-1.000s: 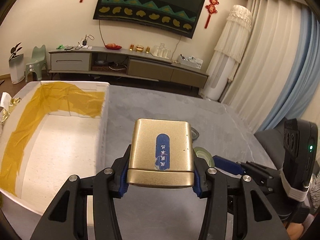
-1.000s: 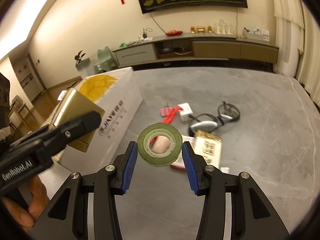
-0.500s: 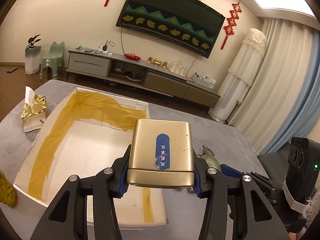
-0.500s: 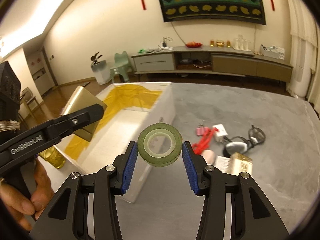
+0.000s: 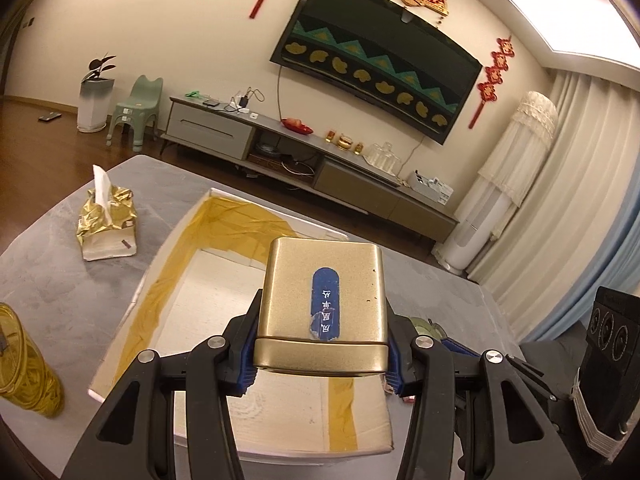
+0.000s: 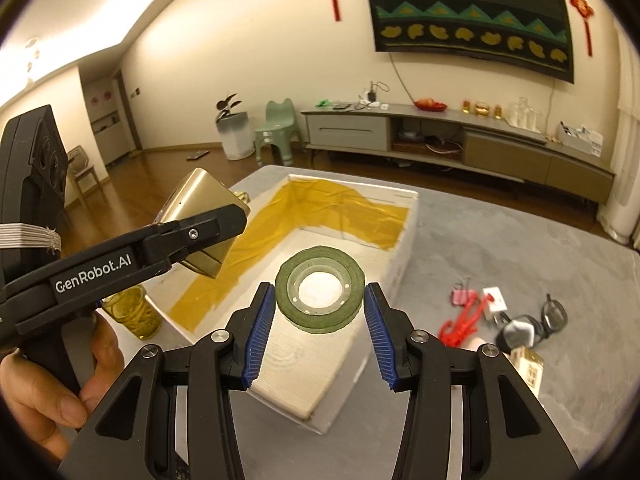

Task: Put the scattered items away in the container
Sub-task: 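Carry the gold box and tape roll over the yellow-lined box with both grippers, then open the right gripper to drop the tape while the left gripper releases the gold box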

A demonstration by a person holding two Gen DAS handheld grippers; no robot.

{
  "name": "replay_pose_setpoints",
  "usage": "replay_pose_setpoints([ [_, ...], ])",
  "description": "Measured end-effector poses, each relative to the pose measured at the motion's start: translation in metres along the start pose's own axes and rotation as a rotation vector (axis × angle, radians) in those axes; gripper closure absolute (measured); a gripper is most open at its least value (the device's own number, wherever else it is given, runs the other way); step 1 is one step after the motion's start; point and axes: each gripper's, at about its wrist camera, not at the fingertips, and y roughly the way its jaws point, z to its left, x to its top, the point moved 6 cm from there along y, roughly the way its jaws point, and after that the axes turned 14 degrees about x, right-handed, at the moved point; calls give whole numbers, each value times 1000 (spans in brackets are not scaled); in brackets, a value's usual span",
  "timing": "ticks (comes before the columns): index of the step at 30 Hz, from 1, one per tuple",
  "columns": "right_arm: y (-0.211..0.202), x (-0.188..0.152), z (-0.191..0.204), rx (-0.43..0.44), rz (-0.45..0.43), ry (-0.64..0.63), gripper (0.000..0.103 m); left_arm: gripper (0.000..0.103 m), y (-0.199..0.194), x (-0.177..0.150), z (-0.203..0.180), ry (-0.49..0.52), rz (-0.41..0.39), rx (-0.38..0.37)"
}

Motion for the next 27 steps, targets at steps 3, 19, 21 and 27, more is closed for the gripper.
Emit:
replay_pose_setpoints([
  [3, 12, 5, 9, 9, 9, -25, 54, 53, 3, 3, 10, -20, 5, 14],
  [19, 60, -2, 8, 16, 63, -70, 54, 53, 41, 21, 21, 69, 45, 114],
  [21, 65, 4, 3, 10, 68, -81, 54, 53, 49, 34, 18, 86, 37, 116],
  [27, 77, 23, -30, 33, 76, -11, 56, 53, 91, 47, 24, 70, 115, 118],
])
